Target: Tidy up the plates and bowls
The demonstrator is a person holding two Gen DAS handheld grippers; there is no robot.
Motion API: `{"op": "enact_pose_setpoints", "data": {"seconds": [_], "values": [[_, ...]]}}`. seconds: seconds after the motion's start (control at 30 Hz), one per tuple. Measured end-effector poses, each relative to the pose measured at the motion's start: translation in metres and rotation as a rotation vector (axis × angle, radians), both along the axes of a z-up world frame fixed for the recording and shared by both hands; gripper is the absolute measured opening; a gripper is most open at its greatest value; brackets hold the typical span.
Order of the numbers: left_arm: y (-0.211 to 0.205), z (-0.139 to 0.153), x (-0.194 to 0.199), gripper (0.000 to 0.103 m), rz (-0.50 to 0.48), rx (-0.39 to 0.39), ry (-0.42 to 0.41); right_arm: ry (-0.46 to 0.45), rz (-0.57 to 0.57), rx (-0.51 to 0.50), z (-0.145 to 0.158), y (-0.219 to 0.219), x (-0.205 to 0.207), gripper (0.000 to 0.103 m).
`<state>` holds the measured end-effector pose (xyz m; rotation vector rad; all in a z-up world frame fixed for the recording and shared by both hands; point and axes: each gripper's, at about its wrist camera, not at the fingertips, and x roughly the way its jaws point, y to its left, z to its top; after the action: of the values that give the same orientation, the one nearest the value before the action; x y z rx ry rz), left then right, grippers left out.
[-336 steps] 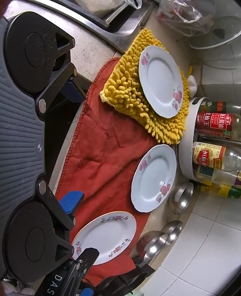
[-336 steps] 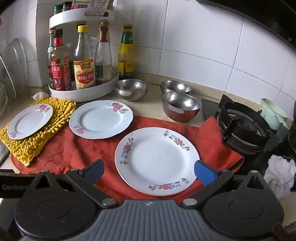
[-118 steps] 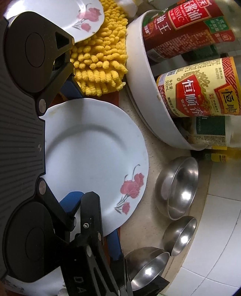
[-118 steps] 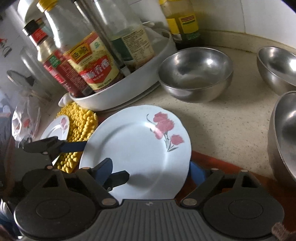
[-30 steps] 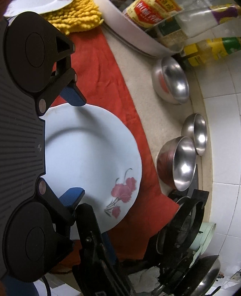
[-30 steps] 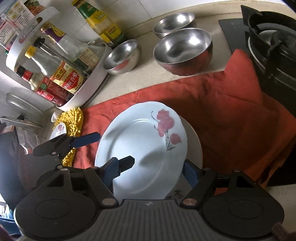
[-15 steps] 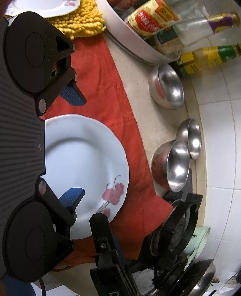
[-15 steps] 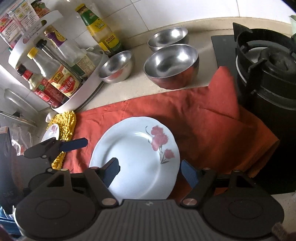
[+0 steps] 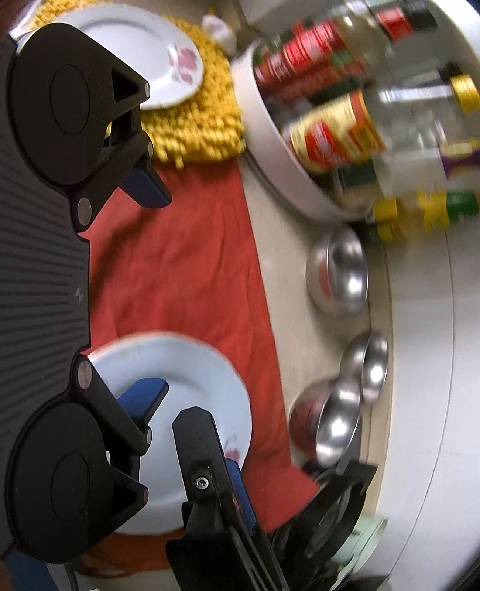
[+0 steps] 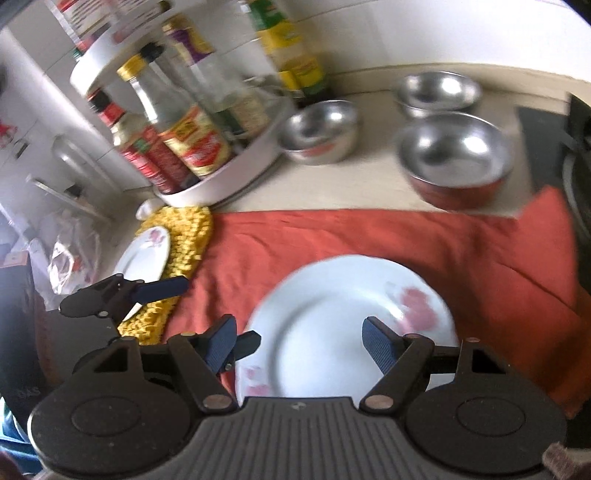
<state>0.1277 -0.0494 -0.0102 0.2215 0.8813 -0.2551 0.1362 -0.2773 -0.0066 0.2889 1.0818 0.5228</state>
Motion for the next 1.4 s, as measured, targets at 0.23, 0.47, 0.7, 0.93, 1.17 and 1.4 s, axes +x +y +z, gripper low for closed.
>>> {"op": "enact_pose_setpoints", "data": {"seconds": [0.23,0.47,0.7,0.93,1.17,1.4], "values": [[0.046,0.005,0.0,0.101,0.108,0.008,-0.017,-0.04,0.119,0.009,0.007,0.056,0.012,0.072],[0.09,0.008,-0.006,0.101,0.194,0.015,-0.032,-0.056,0.204,0.011,0.009,0.106,0.019,0.072],[0.122,0.008,-0.008,0.101,0.25,0.013,-0.038,-0.066,0.264,0.006,0.008,0.149,0.024,0.072],[0.153,0.01,-0.007,0.102,0.309,0.015,-0.051,-0.081,0.314,0.001,0.009,0.184,0.032,0.072],[0.187,0.011,-0.004,0.103,0.389,0.017,-0.053,-0.092,0.357,0.001,0.007,0.218,0.042,0.072],[0.219,0.0,0.006,0.103,0.481,0.001,-0.013,-0.079,0.386,-0.012,-0.002,0.245,0.054,0.072]]}}
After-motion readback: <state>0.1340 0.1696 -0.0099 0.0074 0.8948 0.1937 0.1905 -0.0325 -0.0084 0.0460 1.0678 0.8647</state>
